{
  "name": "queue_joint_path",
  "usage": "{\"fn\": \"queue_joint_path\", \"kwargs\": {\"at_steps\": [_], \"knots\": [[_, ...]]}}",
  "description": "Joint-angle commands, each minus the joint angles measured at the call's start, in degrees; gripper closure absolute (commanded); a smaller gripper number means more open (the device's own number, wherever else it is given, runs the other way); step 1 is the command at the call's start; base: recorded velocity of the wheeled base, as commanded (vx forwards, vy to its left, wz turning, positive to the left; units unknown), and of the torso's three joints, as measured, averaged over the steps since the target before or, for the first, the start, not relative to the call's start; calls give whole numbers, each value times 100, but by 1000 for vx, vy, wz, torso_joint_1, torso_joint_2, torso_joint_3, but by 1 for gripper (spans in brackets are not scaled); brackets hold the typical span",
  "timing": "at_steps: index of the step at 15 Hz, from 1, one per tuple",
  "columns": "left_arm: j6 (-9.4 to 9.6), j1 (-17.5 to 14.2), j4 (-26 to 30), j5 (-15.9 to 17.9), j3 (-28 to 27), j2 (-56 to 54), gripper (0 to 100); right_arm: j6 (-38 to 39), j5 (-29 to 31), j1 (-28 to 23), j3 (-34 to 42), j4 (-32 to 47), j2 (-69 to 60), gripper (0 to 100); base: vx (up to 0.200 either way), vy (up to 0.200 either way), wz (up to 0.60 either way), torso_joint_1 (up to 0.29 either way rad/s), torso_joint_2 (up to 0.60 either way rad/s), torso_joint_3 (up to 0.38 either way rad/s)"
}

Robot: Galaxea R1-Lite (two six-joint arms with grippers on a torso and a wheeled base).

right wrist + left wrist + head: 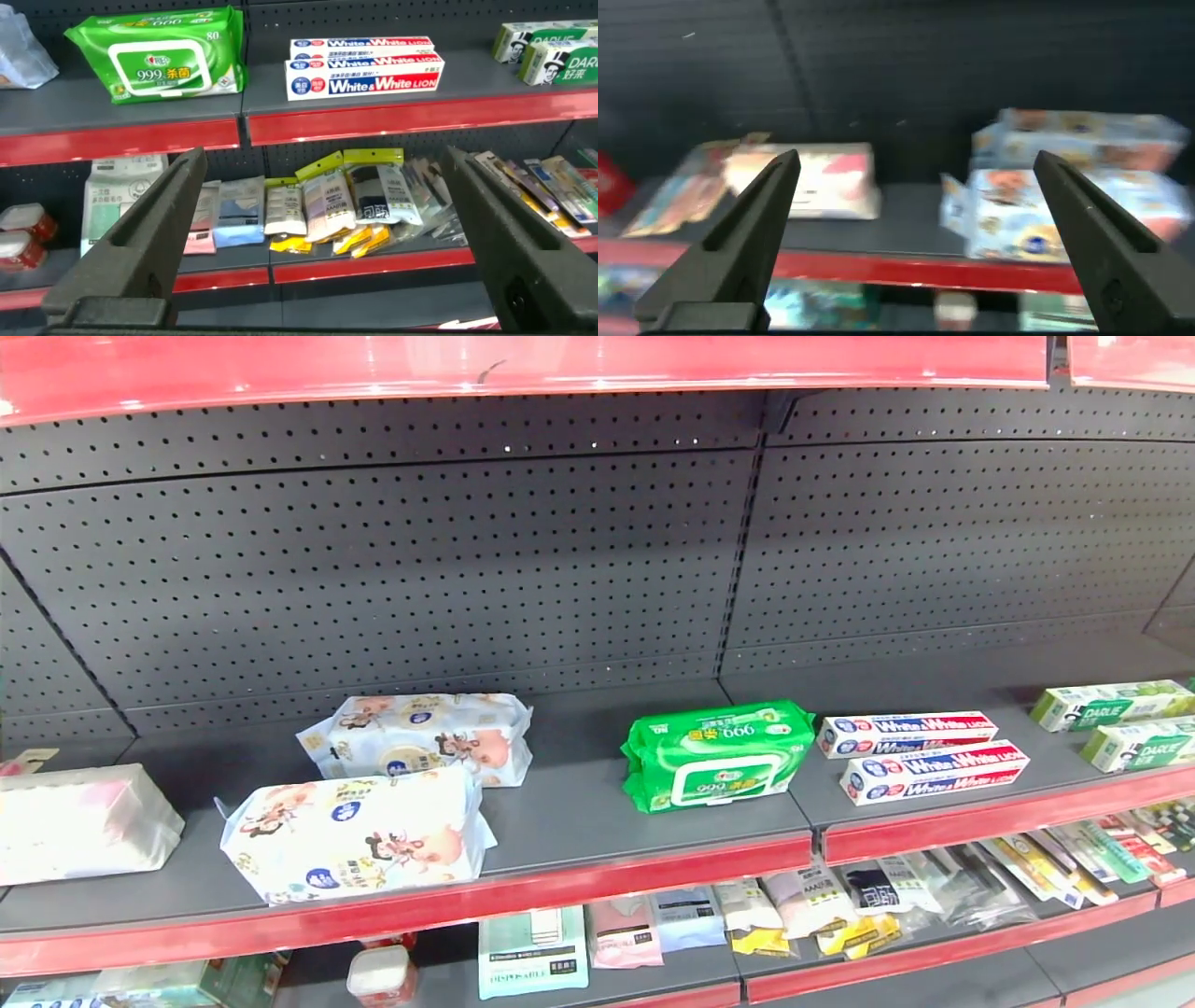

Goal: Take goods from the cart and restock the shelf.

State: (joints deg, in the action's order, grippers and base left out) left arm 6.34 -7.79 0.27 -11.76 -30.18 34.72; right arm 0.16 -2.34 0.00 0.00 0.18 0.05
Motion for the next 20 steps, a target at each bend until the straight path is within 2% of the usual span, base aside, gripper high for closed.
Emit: {"fn": "queue_joint_path", "kwargs": {"at_steps": [1, 2, 6, 9, 12, 13, 18, 20], "knots": [[201, -671, 43, 218, -295, 1696, 0, 2, -3, 0, 0, -1, 4, 0, 0, 0, 0, 0, 0, 0], [210, -794, 0, 280, -207, 1863, 0, 2, -3, 0, 0, -1, 4, 0, 0, 0, 0, 0, 0, 0], [201, -829, -80, 227, 144, 2100, 0, 2, -3, 0, 0, -1, 4, 0, 0, 0, 0, 0, 0, 0], [227, -1005, -97, 262, 347, 2311, 0, 2, -3, 0, 0, -1, 4, 0, 0, 0, 0, 0, 0, 0], [236, -1005, -387, 262, 399, 2689, 0, 2, -3, 0, 0, -1, 4, 0, 0, 0, 0, 0, 0, 0], [219, -1014, -783, 262, 399, 2988, 0, 2, -3, 0, 0, -1, 4, 0, 0, 0, 0, 0, 0, 0], [236, -1023, -1495, 271, 514, 3797, 0, 2, -3, 0, 0, -1, -5, 0, 0, 0, 0, 0, 0, 0], [236, -803, -1916, 271, 514, 4157, 0, 2, -3, 0, 0, -1, 4, 0, 0, 0, 0, 0, 0, 0]]}}
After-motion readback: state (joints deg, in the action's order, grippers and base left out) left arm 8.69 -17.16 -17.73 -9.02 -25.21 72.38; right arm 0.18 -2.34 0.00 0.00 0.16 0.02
